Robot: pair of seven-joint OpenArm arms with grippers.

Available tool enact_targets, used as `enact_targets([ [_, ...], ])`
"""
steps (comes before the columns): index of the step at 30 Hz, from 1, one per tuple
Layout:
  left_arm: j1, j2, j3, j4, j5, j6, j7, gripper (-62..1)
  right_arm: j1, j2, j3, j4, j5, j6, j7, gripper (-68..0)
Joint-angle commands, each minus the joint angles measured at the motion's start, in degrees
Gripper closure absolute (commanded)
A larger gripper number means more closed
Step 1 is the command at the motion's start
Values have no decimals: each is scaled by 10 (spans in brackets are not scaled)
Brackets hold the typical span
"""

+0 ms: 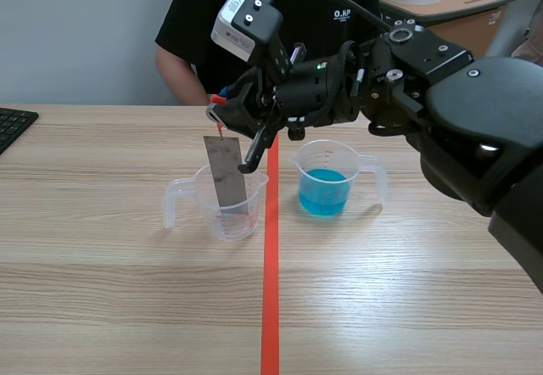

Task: Do the redox reaction experiment.
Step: 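Put the plate into the left beaker, then return to the home posture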

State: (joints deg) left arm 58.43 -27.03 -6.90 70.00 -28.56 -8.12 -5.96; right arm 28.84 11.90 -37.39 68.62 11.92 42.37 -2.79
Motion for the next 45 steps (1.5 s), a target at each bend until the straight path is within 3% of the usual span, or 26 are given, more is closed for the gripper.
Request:
enact_targets([
  [1,6,-5,2,6,-3,-2,-3,-623,16,0,1,6,4,4,8,-76],
  [6,6,-7,2,6,-3,-2,-2,-623,16,0,1,6,2,4,8,-204],
  [12,9,-8,0,6,-3,-1,-2,-623,16,-5,1,6,10,4,8,-488],
  [18,9,-23,-2,7,-3,-2,-7,-623,16,-23,-9,6,98,4,19,-679],
  [23,21,-40,-19,34,-7,-1,-15,-623,16,-32,-24,20,183,4,58,-679],
  [28,37,-49,-65,90,-6,-1,-23,-623,14,-14,-24,66,186,4,40,-679],
  [39,34,-73,-168,236,-8,-2,-3,-623,-15,90,-14,88,217,-80,17,-679],
  [45,3,-100,-180,312,-8,-2,0,-623,-84,174,-13,109,220,-130,63,-679],
])
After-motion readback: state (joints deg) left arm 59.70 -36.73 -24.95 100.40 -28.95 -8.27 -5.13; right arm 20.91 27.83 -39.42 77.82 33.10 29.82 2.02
